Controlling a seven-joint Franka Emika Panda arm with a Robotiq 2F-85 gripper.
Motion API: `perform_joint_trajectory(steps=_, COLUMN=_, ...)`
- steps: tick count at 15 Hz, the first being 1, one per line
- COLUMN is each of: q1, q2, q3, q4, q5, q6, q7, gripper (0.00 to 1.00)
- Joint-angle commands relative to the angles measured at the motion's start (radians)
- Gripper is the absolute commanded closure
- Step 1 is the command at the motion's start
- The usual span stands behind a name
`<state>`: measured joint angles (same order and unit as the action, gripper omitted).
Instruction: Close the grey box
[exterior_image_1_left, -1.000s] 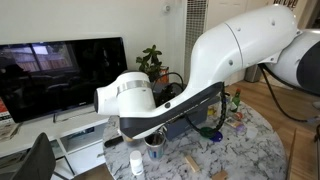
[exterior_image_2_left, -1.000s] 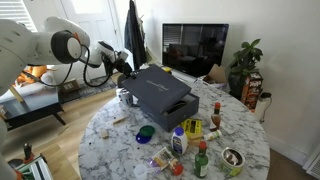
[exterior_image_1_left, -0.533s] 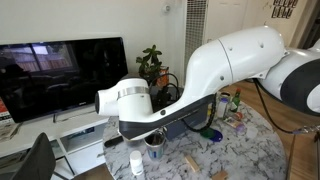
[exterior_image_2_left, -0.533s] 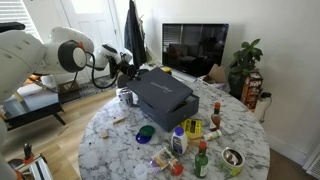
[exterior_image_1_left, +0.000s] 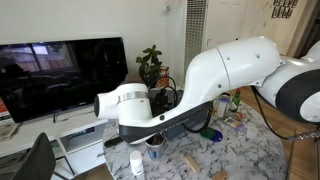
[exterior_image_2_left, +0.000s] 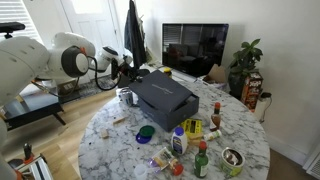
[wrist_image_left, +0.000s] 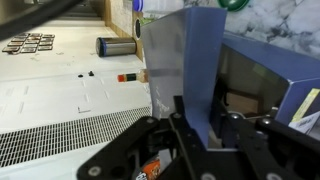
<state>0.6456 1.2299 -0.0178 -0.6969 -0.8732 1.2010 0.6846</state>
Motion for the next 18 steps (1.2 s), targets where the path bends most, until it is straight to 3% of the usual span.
perform_joint_trajectory(steps=1, q1=-0.005, q2=0.051, q3=0.003, q4=0.077, q5=0.003, q6=0.020, q7=-0.033, gripper=0.93)
perform_joint_trajectory(steps=18, q1=-0.030, q2=0.118, q3=0.014, q4=0.196, q5=0.064, q6=-0.020, q7=0.048, gripper=0.93)
